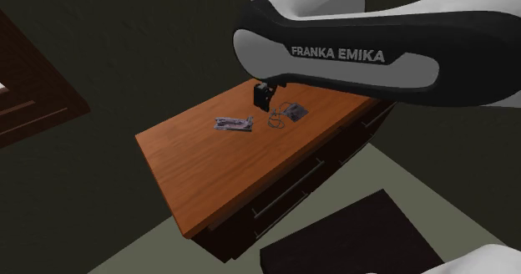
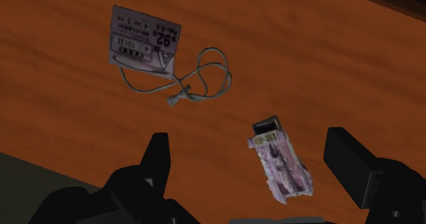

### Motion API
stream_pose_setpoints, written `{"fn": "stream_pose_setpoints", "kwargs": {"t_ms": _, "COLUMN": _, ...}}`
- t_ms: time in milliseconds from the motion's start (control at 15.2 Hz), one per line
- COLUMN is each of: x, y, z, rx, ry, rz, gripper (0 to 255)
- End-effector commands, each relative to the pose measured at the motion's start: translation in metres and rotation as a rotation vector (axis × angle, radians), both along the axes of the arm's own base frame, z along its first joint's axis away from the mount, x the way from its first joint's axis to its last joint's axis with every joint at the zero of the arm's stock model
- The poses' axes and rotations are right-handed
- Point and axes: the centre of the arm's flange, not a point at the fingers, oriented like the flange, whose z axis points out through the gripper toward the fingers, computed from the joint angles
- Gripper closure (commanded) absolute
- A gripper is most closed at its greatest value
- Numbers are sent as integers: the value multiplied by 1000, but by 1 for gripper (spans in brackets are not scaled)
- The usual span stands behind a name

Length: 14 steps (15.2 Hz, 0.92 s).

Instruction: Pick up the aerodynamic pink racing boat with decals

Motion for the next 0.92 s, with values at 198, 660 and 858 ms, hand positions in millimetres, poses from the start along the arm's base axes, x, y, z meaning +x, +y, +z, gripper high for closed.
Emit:
{"fn": "stream_pose_setpoints", "kwargs": {"t_ms": 198, "x": 36, "y": 45, "z": -40, "rx": -28, "ry": 20, "rz": 143, "gripper": 0}}
{"fn": "stream_pose_setpoints", "kwargs": {"t_ms": 660, "x": 70, "y": 111, "z": -96, "rx": -68, "ry": 49, "rz": 338, "gripper": 0}}
{"fn": "stream_pose_setpoints", "kwargs": {"t_ms": 858, "x": 70, "y": 111, "z": -112, "rx": -68, "ry": 49, "rz": 338, "gripper": 0}}
